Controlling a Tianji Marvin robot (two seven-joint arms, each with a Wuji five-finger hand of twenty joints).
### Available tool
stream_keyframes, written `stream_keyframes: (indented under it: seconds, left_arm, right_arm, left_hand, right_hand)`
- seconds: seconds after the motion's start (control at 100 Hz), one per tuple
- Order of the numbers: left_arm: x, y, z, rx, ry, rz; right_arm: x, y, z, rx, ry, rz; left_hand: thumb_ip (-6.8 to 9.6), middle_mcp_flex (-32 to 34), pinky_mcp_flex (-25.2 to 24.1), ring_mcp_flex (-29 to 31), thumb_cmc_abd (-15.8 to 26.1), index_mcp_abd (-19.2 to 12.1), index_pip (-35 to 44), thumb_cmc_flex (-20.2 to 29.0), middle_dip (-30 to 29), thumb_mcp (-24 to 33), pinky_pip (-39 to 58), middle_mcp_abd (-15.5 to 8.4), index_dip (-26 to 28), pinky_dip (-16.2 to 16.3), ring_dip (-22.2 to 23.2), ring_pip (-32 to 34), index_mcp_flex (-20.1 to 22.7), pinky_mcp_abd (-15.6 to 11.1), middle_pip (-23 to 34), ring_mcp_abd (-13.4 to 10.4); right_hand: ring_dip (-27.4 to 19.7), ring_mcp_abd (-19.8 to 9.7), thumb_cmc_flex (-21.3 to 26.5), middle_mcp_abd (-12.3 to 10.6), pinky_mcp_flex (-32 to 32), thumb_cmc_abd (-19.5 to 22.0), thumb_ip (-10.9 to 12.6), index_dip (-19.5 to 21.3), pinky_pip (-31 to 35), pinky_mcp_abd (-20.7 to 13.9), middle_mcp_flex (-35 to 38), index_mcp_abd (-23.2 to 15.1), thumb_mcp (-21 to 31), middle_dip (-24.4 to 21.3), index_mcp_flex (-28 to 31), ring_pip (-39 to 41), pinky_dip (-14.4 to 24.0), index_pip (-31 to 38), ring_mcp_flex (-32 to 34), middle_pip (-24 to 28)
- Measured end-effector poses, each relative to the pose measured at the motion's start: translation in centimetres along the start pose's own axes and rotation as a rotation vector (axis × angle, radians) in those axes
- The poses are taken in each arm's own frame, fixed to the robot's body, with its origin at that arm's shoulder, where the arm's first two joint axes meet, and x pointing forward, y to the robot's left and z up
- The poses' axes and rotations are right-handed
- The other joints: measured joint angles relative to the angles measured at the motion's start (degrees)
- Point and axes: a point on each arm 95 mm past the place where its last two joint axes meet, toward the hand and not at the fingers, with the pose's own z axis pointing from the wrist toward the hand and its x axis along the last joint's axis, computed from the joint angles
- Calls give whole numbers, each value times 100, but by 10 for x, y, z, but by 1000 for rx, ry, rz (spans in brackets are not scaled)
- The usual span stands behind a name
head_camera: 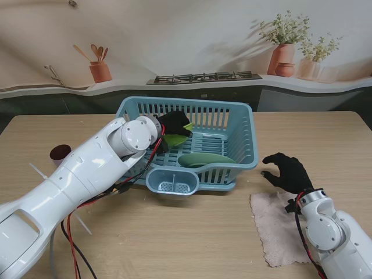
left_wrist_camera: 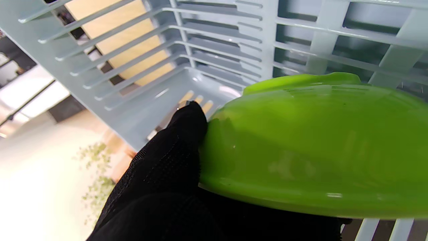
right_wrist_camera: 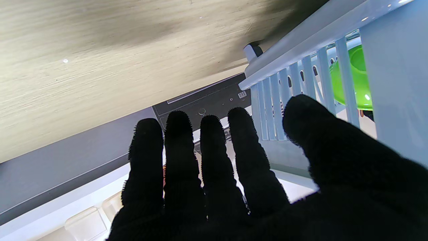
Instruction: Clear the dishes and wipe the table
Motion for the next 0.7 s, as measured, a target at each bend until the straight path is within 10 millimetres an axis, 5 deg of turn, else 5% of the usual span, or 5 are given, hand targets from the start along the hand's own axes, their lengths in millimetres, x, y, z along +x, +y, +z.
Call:
stream_keyframes:
  seconds: [0.7]
  left_arm:
    - [7, 14, 9, -43, -15, -88]
  right_arm:
    - [0, -1, -1, -2, -2, 1]
  left_hand:
    - [0, -2, -709, -329, 0, -208, -12, 0, -22, 0, -871, -195, -13, 16, -599, -988, 1, 0, -585, -2]
  right_hand:
    - [-7, 0, 0, 0, -1, -1, 0, 14, -33, 0, 10, 0, -1, 0, 68, -40, -1, -14, 0, -12]
